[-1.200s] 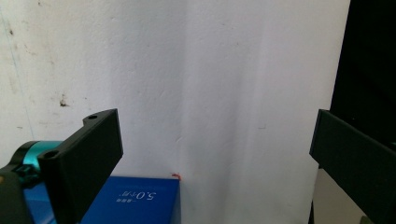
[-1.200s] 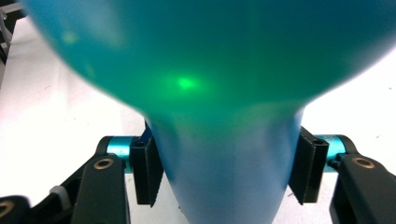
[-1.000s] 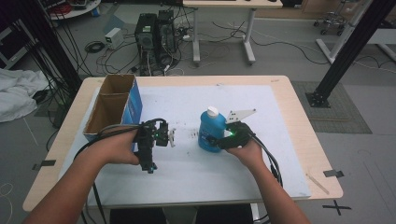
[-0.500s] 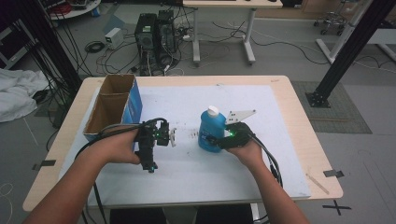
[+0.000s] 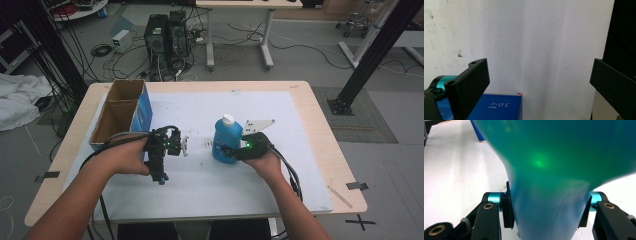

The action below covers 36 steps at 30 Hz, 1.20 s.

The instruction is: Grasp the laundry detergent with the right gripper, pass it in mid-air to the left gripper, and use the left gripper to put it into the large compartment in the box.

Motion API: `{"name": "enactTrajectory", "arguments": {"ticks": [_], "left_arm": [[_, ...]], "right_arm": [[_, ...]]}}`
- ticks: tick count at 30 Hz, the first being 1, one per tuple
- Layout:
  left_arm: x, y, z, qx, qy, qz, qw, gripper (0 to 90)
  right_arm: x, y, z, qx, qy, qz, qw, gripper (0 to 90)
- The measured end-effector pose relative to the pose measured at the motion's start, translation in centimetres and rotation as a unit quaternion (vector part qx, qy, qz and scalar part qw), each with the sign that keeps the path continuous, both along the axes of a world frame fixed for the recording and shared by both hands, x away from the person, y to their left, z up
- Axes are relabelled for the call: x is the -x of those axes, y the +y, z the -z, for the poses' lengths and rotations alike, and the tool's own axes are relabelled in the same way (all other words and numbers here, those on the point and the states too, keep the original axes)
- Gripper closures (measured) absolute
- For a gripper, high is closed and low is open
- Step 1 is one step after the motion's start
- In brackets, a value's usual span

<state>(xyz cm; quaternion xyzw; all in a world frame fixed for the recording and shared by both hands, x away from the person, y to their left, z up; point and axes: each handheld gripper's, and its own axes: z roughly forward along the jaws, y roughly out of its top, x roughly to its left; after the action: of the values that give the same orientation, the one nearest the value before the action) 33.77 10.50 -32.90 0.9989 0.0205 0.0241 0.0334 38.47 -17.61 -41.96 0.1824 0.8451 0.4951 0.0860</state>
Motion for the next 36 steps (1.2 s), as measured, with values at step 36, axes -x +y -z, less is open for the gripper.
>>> {"name": "enactTrajectory", "arguments": {"ticks": [36], "left_arm": [[-0.3,-2.9,-5.7,0.016,-0.020,0.022,0.9994,2.5]], "right_arm": [[4.0,2.4,-2.3,0.000,-0.018,-0.095,0.9953,46.6]]}}
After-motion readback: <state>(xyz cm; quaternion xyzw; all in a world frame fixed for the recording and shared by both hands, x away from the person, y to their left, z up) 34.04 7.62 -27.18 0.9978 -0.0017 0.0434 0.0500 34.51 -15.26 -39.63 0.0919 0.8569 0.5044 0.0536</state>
